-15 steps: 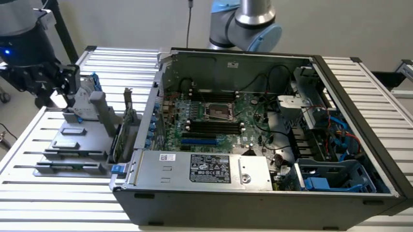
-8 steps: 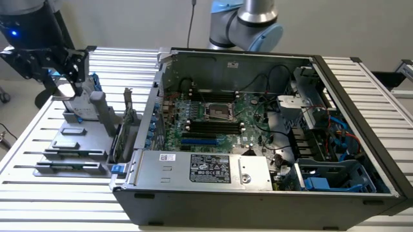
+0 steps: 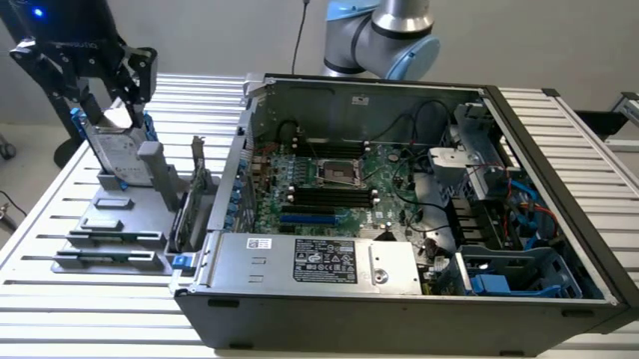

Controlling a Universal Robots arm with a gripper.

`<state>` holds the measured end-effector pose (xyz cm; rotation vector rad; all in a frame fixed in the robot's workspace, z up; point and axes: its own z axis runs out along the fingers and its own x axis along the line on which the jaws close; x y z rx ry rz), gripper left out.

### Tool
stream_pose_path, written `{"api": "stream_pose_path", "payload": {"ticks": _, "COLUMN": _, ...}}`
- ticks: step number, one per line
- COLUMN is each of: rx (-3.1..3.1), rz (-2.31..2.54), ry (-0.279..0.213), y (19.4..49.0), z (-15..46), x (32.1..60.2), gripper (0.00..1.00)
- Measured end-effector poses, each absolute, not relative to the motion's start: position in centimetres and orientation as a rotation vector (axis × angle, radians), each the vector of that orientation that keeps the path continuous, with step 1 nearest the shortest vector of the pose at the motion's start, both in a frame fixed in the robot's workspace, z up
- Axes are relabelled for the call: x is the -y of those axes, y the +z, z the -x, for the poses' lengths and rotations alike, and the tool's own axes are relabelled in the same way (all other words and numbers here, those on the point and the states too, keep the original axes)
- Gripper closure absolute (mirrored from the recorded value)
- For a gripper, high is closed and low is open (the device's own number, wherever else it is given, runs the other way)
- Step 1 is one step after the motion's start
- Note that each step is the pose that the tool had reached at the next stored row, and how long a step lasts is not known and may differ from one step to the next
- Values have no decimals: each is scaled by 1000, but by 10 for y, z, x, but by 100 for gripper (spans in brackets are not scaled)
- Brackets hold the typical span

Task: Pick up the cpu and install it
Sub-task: 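Pick up the cpu and move it towards the insertion slot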

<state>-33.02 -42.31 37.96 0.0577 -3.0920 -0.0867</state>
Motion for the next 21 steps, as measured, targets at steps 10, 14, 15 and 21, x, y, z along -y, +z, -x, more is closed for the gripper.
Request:
{"api": "stream_pose_path", "payload": {"ticks": 10, "rx": 3090, "rz": -59, "ry": -100, "y": 384, "z": 285, "x": 423, "gripper": 45}}
{"api": "stream_pose_path", "payload": {"ticks": 14, "rx": 3090, "rz": -59, "ry": -104, "y": 384, "z": 267, "x": 423, "gripper": 45}}
{"api": "stream_pose_path", "payload": {"ticks": 15, "rx": 3090, "rz": -59, "ry": -105, "y": 384, "z": 262, "x": 423, "gripper": 45}}
{"api": "stream_pose_path", "payload": {"ticks": 21, "rx": 3090, "rz": -59, "ry": -112, "y": 384, "z": 235, "x": 423, "gripper": 45}}
